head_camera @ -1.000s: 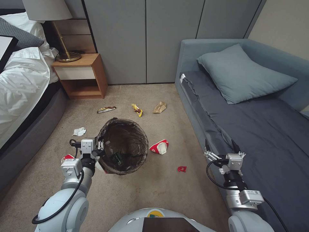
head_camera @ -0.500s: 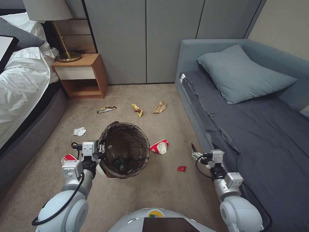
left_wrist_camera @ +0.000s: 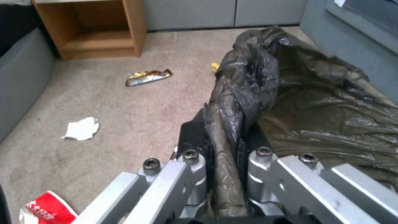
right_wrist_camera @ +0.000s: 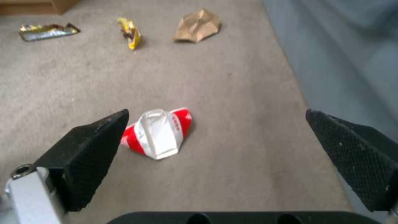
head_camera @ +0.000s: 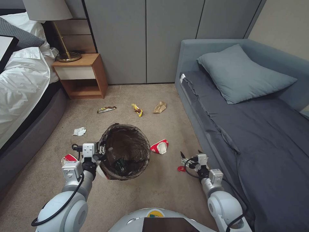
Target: Pick up the trash bin, then pick up the garbage from the floor and place it into the trash bin.
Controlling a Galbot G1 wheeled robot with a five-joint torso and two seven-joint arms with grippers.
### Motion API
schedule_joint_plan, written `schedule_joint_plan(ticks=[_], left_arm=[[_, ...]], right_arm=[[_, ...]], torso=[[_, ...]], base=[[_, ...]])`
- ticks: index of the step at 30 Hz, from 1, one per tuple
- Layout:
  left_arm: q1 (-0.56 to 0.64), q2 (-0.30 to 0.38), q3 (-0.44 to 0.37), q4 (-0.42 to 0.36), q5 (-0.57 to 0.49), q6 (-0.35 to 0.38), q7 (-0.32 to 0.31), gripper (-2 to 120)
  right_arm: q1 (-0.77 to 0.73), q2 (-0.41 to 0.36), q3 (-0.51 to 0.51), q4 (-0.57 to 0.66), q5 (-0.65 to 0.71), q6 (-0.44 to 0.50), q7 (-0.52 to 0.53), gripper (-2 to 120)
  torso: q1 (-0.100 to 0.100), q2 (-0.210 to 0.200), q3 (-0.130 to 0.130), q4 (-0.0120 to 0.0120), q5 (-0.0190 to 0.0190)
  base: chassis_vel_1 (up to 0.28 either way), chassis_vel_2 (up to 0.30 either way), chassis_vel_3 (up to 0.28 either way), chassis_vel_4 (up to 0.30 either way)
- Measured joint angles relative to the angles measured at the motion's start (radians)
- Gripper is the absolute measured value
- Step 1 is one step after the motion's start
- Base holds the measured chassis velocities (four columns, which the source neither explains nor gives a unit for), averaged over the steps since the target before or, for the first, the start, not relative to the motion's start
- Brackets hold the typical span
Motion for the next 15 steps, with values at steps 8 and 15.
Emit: schedule_joint_plan(ticks=[8, 15], left_arm=[[0.007, 0.004, -0.014, 0.0, -0.024, 0.01, -0.007, 7], [0.017, 0.003, -0.016, 0.0, -0.025, 0.01, -0.007, 7]], right_arm=[[0.085, 0.003, -0.069, -0.13, 0.012, -0.038, 0.058, 100], [0.13, 0.009, -0.108, -0.187, 0.004, -0.049, 0.095, 100]], torso=[[0.0, 0.0, 0.0, 0.0002, 0.0], [0.0, 0.0, 0.0, 0.0001, -0.0001]], base=[[0.0, 0.0, 0.0, 0.0], [0.0, 0.0, 0.0, 0.0]])
